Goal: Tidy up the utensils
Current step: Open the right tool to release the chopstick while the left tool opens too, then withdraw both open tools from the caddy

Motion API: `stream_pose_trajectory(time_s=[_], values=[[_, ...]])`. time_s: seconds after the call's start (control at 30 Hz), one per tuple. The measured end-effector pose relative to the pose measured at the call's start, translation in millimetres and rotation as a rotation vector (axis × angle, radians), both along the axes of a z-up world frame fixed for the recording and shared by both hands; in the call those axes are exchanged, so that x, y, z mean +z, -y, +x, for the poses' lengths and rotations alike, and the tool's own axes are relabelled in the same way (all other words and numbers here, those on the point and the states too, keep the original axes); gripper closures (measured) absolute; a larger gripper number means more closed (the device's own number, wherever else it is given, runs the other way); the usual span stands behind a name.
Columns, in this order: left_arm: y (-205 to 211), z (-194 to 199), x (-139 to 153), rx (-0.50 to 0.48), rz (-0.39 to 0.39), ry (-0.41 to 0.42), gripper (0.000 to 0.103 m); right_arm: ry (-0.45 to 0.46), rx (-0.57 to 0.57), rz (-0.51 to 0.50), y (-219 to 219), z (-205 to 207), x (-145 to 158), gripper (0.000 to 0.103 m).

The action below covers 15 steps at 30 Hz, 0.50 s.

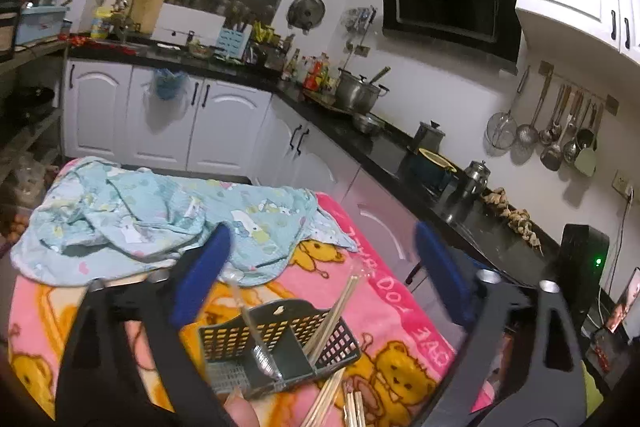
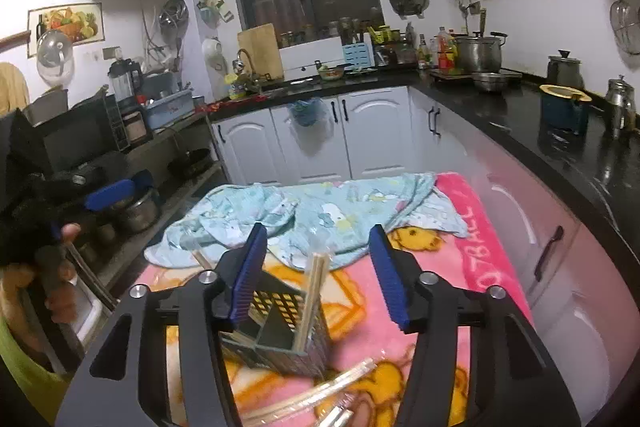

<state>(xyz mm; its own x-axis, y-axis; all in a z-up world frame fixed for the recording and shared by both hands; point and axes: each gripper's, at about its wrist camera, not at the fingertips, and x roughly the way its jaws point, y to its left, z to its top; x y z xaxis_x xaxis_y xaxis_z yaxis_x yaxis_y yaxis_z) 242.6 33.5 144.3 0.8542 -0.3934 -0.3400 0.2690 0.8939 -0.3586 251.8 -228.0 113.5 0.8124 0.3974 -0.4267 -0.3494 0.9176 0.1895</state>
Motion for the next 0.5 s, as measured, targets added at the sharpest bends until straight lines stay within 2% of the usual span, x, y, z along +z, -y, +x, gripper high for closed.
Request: stream_pose_trajectory(time_s=[0.13, 0.5], values=[[-8.7, -18.5, -4.0, 0.044, 0.032, 0.007, 0.011, -0.012, -0.012, -0.003, 7.8, -10.4, -5.9, 0.049], [-41.5, -45.7, -25.4, 0.115, -0.017, -0.046, 0.011, -0.043, -0.032, -0.023, 10.7, -31.4, -26.0, 0.045]])
